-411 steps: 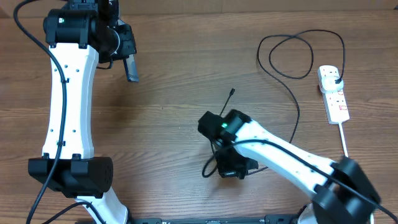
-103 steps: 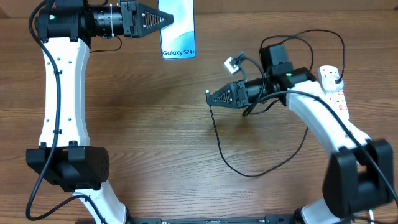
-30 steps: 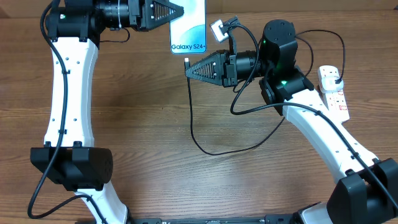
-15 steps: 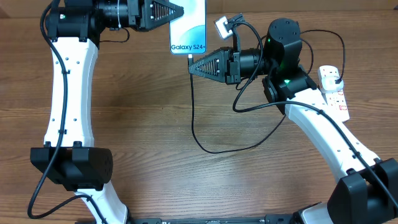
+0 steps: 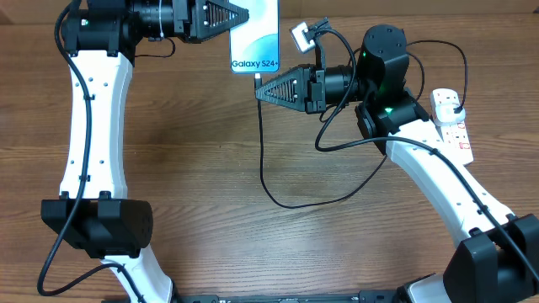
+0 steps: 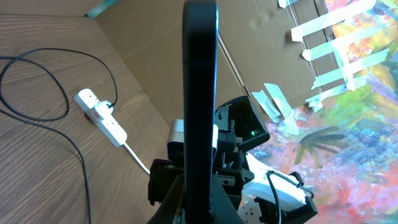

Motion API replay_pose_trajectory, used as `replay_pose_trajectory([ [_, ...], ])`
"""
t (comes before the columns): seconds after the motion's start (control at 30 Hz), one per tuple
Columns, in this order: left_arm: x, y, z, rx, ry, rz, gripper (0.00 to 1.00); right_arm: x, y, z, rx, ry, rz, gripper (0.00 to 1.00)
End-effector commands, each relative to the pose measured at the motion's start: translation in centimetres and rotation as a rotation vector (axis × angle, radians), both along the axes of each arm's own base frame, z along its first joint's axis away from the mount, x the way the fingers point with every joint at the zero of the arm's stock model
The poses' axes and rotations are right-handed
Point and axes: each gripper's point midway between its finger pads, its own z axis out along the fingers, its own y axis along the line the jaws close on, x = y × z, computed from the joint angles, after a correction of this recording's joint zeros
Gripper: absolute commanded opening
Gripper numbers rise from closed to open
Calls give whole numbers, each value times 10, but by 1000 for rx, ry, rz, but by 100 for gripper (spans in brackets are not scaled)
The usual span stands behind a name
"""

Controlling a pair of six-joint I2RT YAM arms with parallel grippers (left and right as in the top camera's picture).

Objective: Plug charger to phone and switch on socket

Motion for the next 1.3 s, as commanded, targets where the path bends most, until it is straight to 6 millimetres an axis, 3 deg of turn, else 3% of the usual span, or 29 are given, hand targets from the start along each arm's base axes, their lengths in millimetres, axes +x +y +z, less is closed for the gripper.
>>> replay_pose_trajectory([
  [0.0,-8,0,11,-25,-21,-37,4,-1,-2,14,15,-37,-13,4],
  [1.27,-10,-2,12,-27,-13,-43,4,2,2,18,24,-17,-40,4],
])
